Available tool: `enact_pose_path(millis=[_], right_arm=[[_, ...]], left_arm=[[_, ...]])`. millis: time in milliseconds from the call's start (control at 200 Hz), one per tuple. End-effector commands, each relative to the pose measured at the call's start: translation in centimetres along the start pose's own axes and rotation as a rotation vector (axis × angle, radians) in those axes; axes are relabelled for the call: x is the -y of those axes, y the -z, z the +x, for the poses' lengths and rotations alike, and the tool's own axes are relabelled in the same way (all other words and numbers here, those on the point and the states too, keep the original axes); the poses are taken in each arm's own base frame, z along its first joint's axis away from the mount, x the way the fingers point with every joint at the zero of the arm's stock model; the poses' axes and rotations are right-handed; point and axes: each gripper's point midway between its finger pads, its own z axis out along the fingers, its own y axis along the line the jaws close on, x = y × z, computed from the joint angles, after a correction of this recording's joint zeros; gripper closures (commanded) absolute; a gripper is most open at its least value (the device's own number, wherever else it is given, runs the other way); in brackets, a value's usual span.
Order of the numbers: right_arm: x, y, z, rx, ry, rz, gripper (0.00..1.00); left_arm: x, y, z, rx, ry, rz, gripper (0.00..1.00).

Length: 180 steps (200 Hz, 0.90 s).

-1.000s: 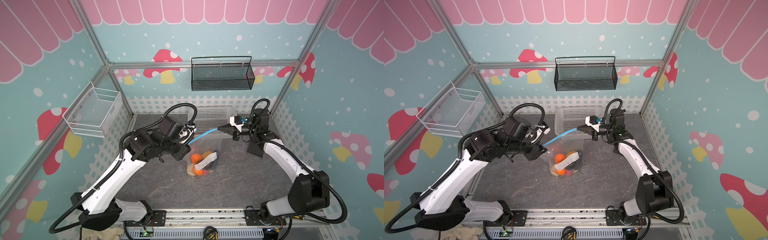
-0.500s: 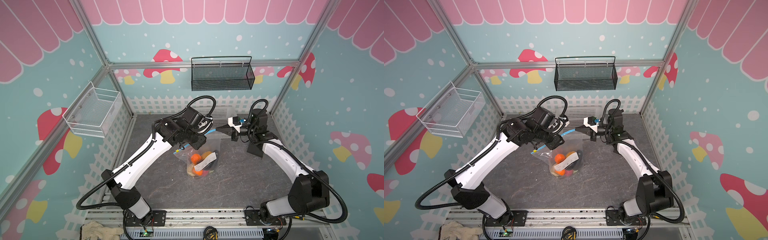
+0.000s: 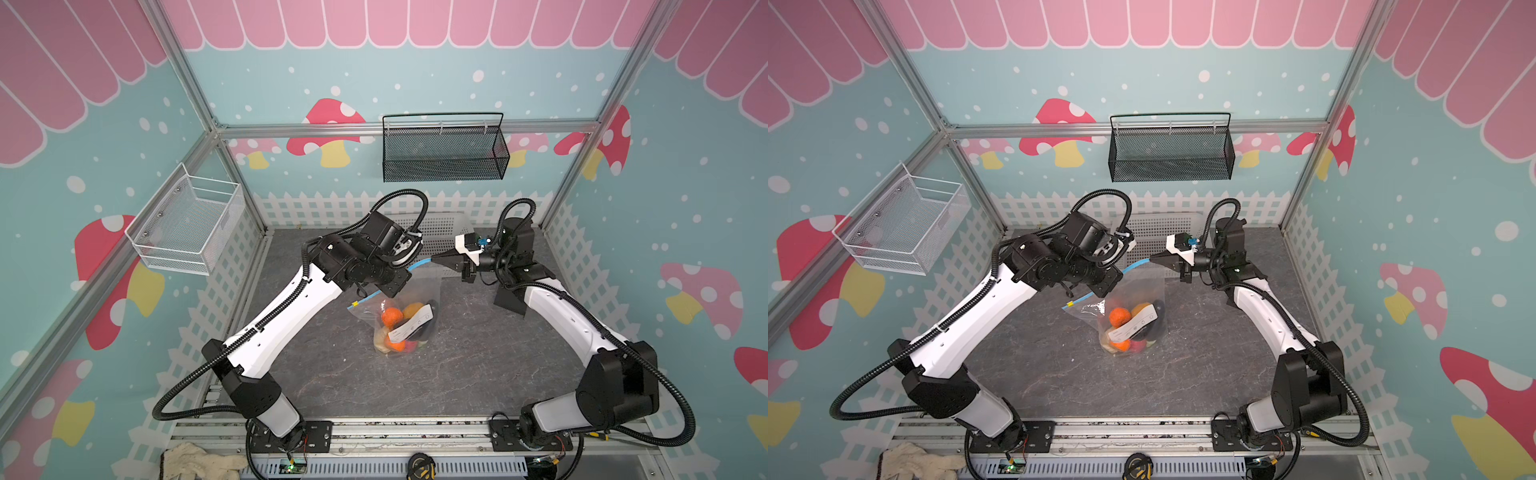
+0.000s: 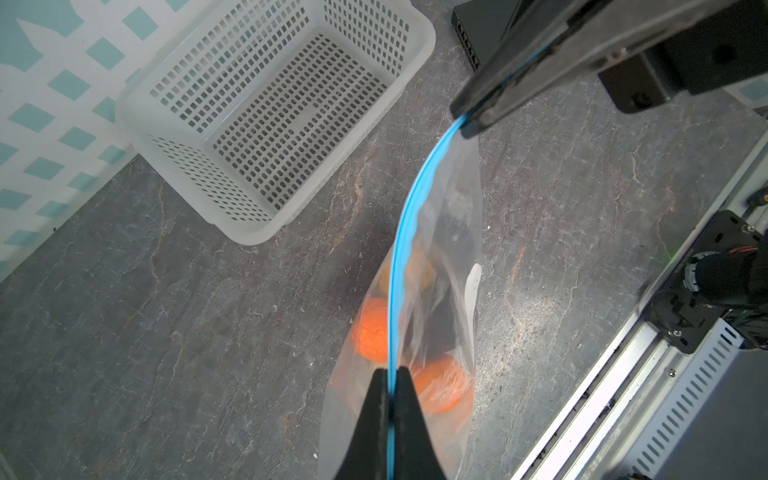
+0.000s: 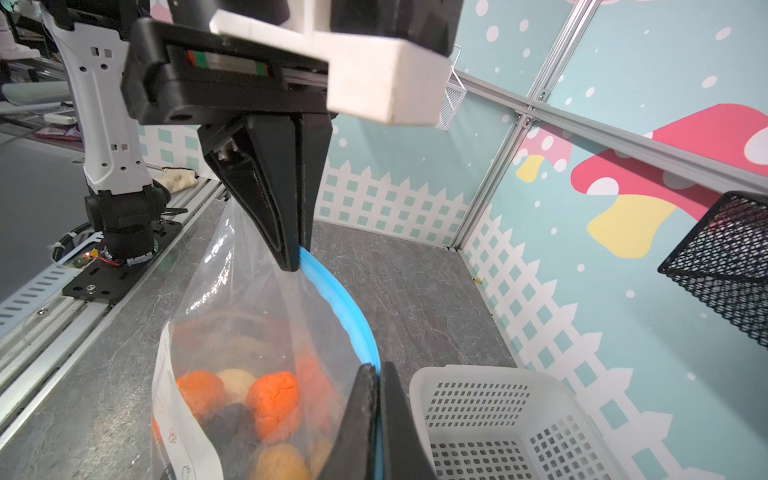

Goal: Place the food in the zip-top bag and seal the zipper

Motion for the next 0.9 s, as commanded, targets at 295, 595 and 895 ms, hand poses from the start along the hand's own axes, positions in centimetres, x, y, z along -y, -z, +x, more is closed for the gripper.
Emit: enact_pose_path(millis=[295, 595, 895], right_arm=[[0.3, 1.1, -0.1, -0.012, -0.491, 0.350, 0.27], [-3.4, 4.8, 4.4, -0.042, -0.820, 0.568, 0.25], [-5.4, 4.3, 8.9, -0.076, -1.004, 0.556, 0.27]], left_arm=[[-0.3, 1.5, 0.2, 0.025, 0.070, -0.012, 1.00], [0.1, 1.3, 0.1, 0.031, 0.165, 0.011, 1.00], [0.9, 2.6, -0.7, 0.069, 0.248, 0.064, 1.00]])
